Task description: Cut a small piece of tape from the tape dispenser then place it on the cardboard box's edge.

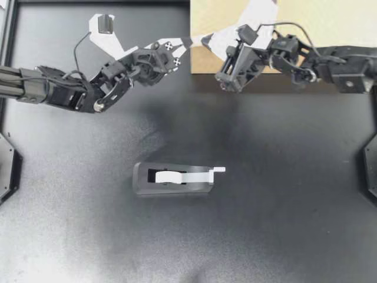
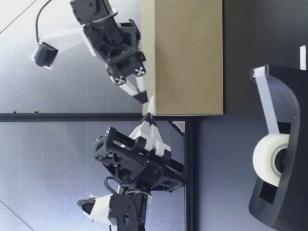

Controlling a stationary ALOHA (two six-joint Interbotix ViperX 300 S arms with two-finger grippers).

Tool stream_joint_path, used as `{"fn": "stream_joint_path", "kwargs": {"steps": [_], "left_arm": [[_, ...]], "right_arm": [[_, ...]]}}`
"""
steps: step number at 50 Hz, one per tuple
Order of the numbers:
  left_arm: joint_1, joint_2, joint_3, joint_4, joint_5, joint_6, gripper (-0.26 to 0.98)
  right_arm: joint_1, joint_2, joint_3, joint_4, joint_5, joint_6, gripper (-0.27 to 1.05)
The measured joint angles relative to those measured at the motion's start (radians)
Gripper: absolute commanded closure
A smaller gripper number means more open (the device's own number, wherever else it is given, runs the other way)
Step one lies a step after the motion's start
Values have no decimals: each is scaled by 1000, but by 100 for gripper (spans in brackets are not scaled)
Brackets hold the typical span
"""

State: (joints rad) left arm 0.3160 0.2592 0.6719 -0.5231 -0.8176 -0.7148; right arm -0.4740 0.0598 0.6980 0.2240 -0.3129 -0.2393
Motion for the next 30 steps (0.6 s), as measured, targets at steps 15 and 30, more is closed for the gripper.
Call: {"fn": "stream_joint_path", "kwargs": {"steps": [15, 30], "left_arm": [[3, 5, -2, -5, 3, 0, 80], [5, 9, 0, -8, 6, 0, 80]], "right_arm": [[-3, 26, -31, 0, 0, 0, 86], [-14, 37, -37, 0, 5, -2, 86]]}}
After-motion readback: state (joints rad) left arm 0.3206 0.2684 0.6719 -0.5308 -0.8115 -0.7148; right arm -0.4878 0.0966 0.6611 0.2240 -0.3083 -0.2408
